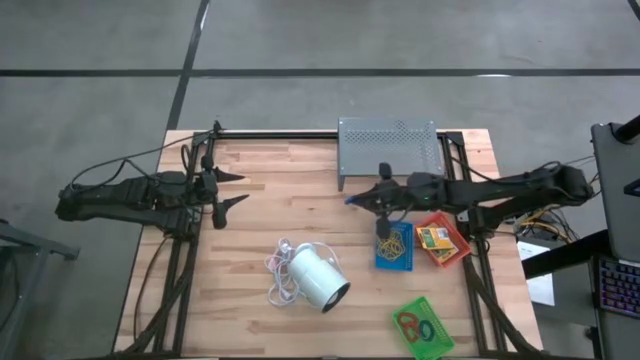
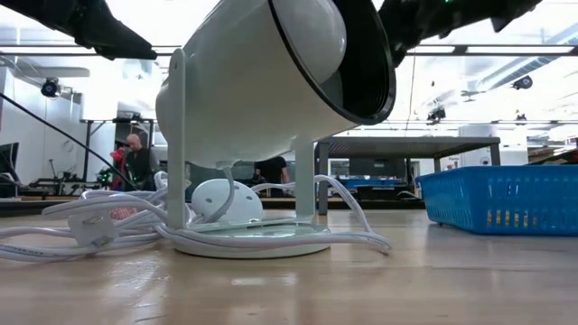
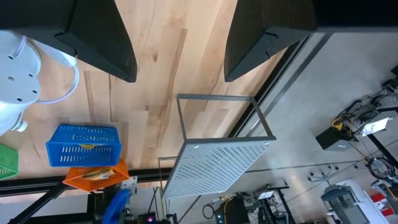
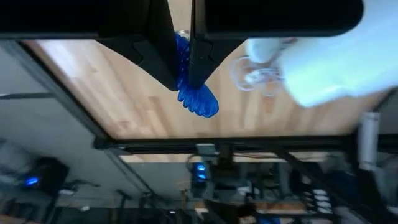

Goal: Pick & Place Office Desk Supplies
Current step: Put the blue spring keychain into the green bin

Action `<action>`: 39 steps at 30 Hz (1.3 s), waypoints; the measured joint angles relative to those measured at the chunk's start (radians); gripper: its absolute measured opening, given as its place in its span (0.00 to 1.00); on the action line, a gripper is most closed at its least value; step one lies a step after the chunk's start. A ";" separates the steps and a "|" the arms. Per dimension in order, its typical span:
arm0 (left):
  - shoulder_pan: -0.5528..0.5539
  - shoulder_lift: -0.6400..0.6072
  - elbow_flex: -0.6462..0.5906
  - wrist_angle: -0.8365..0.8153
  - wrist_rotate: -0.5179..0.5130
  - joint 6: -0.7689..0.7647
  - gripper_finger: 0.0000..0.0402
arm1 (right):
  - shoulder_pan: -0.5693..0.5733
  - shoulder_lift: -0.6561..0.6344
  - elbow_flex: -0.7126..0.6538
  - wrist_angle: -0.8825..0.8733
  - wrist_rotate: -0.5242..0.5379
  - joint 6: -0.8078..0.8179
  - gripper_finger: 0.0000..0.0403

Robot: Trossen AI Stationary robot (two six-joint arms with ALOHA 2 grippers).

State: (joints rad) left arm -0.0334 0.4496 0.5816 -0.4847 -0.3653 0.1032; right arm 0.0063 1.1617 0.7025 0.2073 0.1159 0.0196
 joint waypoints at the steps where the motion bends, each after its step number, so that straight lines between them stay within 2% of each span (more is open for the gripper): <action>1: 0.000 0.000 0.000 0.000 0.000 0.000 0.61 | 0.005 -0.015 0.000 -0.016 -0.011 0.016 0.05; 7: 0.000 0.000 0.000 0.000 0.000 0.000 0.61 | 0.043 -0.074 0.010 -0.198 -0.019 0.124 0.05; 16: 0.000 0.000 0.000 0.000 0.000 0.000 0.61 | 0.151 -0.094 0.064 -0.505 -0.020 0.490 0.05; 21: 0.000 0.000 0.000 0.000 0.000 0.000 0.61 | 0.233 -0.094 0.126 -0.660 -0.019 0.775 0.05; 27: 0.000 0.000 0.000 0.000 0.000 0.000 0.61 | 0.336 -0.074 0.210 -0.878 -0.124 1.293 0.05; 31: 0.000 0.000 0.000 0.000 0.000 0.000 0.61 | 0.440 -0.034 0.273 -0.993 -0.139 1.572 0.05; 35: 0.000 0.000 0.000 0.000 0.000 0.000 0.61 | 0.560 0.028 0.343 -1.020 -0.126 1.800 0.05; 39: 0.000 0.000 0.000 0.000 0.000 0.000 0.61 | 0.690 0.132 0.438 -1.102 -0.052 1.980 0.05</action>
State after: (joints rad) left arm -0.0334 0.4492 0.5816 -0.4847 -0.3653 0.1032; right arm 0.6967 1.2940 1.1410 -0.8950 0.0642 1.9996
